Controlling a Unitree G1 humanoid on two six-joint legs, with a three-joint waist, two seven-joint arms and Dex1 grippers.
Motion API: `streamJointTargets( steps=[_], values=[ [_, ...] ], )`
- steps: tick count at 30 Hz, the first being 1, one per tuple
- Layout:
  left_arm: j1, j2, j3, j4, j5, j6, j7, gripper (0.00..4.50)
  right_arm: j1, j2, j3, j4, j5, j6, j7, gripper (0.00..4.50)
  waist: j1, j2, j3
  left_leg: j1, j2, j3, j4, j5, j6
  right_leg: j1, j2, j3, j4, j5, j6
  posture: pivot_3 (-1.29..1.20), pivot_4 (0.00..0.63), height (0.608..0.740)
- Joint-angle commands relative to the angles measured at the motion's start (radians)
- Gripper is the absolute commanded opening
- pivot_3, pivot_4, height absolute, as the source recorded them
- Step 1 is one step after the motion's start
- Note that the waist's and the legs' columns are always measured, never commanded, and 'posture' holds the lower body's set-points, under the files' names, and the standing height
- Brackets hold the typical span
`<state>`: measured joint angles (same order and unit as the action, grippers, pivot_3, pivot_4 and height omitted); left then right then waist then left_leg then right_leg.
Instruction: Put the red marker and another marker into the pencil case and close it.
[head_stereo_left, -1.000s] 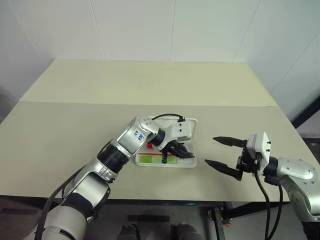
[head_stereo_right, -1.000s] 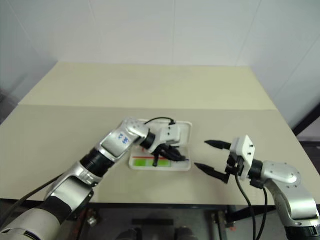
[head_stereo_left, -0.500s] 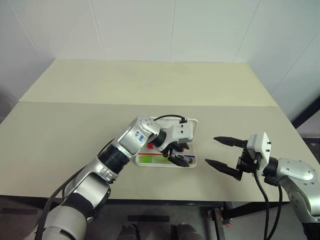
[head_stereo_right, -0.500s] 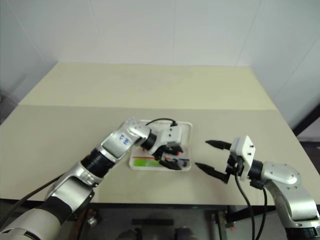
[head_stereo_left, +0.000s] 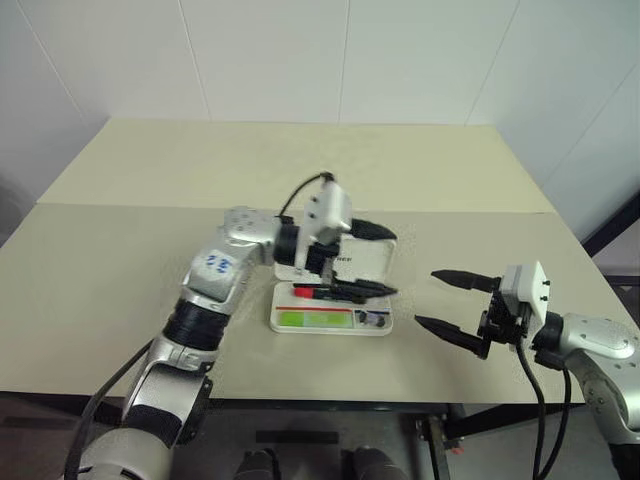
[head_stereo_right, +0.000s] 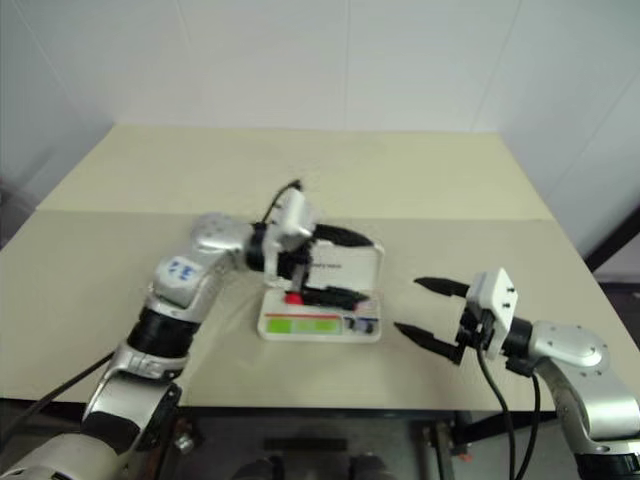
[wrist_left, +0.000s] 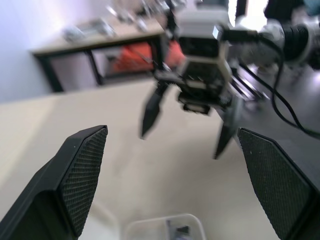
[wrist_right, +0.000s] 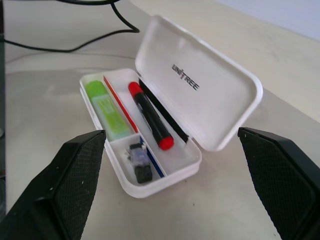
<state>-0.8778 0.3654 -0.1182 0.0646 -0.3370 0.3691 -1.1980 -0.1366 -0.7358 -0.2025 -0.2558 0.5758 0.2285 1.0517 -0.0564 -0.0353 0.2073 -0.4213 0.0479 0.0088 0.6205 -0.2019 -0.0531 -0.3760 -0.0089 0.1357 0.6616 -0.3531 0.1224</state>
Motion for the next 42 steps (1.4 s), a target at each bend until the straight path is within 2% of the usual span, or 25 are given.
streamJointTargets(
  steps=[1, 5, 8, 11, 19, 20, 25, 30, 39, 42],
  values=[
    [0.006, 0.059, 0.067, 0.057, -0.02, -0.069, -0.024, 4.47, -0.047, -0.025, -0.018, -0.011, 0.033, 0.006, 0.038, 4.5, 0.0, 0.0, 0.0, 0.0, 0.0, 0.0, 0.0, 0.0, 0.0, 0.0, 0.0, 0.0, 0.0, 0.0, 0.0, 0.0, 0.15, 0.74],
    [0.003, 0.117, 0.103, 0.148, -0.039, -0.127, -0.087, 4.47, -0.095, -0.029, -0.007, 0.036, 0.026, 0.006, 0.08, 4.5, 0.001, 0.0, 0.0, 0.0, 0.0, 0.0, 0.001, 0.0, 0.0, 0.0, 0.0, 0.0, 0.0, 0.0, 0.0, 0.0, 0.15, 0.74],
    [-0.015, 0.148, 0.121, 0.252, -0.043, -0.159, -0.133, 3.83, -0.129, -0.026, 0.004, 0.068, 0.018, 0.003, 0.106, 4.5, 0.002, 0.0, 0.0, 0.0, 0.0, 0.0, 0.0, 0.0, 0.0, 0.0, 0.0, 0.0, -0.001, 0.0, 0.0, 0.0, 0.15, 0.74],
    [-0.05, 0.168, 0.142, 0.362, -0.048, -0.176, -0.174, 2.94, -0.152, -0.022, 0.014, 0.094, 0.005, -0.004, 0.121, 4.5, 0.002, 0.0, 0.0, -0.001, 0.0, 0.0, 0.0, 0.0, 0.0, 0.0, 0.0, -0.001, -0.001, 0.0, 0.0, 0.0, 0.15, 0.74],
    [-0.197, 0.191, 0.189, 0.671, -0.014, -0.267, -0.187, 0.21, -0.167, -0.019, 0.015, 0.114, 0.004, -0.012, 0.14, 4.5, 0.002, 0.0, 0.0, -0.001, 0.0, 0.0, 0.0, 0.0, 0.0, 0.0, 0.0, -0.002, -0.002, 0.0, 0.0, 0.0, 0.15, 0.74],
    [-0.22, 0.196, 0.192, 0.721, -0.001, -0.291, -0.179, 0.01, -0.167, -0.018, 0.012, 0.116, 0.007, -0.012, 0.143, 4.5, 0.002, 0.0, 0.0, -0.001, 0.0, 0.0, 0.0, 0.0, 0.0, 0.0, 0.0, -0.001, -0.002, 0.0, 0.0, 0.0, 0.15, 0.74],
    [-0.356, 0.229, 0.181, 1.009, 0.111, -0.39, -0.042, 0.01, -0.171, -0.023, 0.005, 0.131, 0.005, -0.017, 0.153, 4.5, -0.002, 0.0, 0.0, -0.001, 0.0, 0.0, -0.001, 0.0, 0.0, -0.001, 0.0, -0.002, -0.002, 0.0, 0.0, 0.0, 0.15, 0.74],
    [-0.408, 0.229, 0.171, 1.146, 0.188, -0.445, 0.046, 0.01, -0.175, -0.021, 0.008, 0.133, 0.001, -0.017, 0.147, 4.5, 0.001, 0.0, 0.0, -0.001, 0.0, 0.0, -0.002, 0.0, 0.0, -0.001, 0.0, -0.002, -0.002, 0.0, 0.0, 0.0, 0.15, 0.74],
    [-0.407, 0.169, 0.153, 1.226, 0.264, -0.404, -0.038, 0.01, -0.174, -0.022, 0.011, 0.136, -0.005, -0.022, 0.141, 4.5, 0.003, -0.001, 0.0, -0.002, 0.0, 0.001, -0.003, 0.0, 0.0, -0.002, 0.0, -0.002, -0.003, 0.0, 0.0, 0.0, 0.15, 0.74],
    [-0.415, 0.155, 0.153, 1.232, 0.266, -0.369, -0.152, 0.01, -0.168, -0.029, 0.005, 0.138, -0.001, -0.021, 0.149, 4.5, 0.0, -0.001, 0.0, -0.002, 0.0, 0.001, -0.004, 0.0, 0.0, -0.002, 0.0, -0.002, -0.002, 0.0, 0.0, 0.0, 0.15, 0.74]
  ],
)
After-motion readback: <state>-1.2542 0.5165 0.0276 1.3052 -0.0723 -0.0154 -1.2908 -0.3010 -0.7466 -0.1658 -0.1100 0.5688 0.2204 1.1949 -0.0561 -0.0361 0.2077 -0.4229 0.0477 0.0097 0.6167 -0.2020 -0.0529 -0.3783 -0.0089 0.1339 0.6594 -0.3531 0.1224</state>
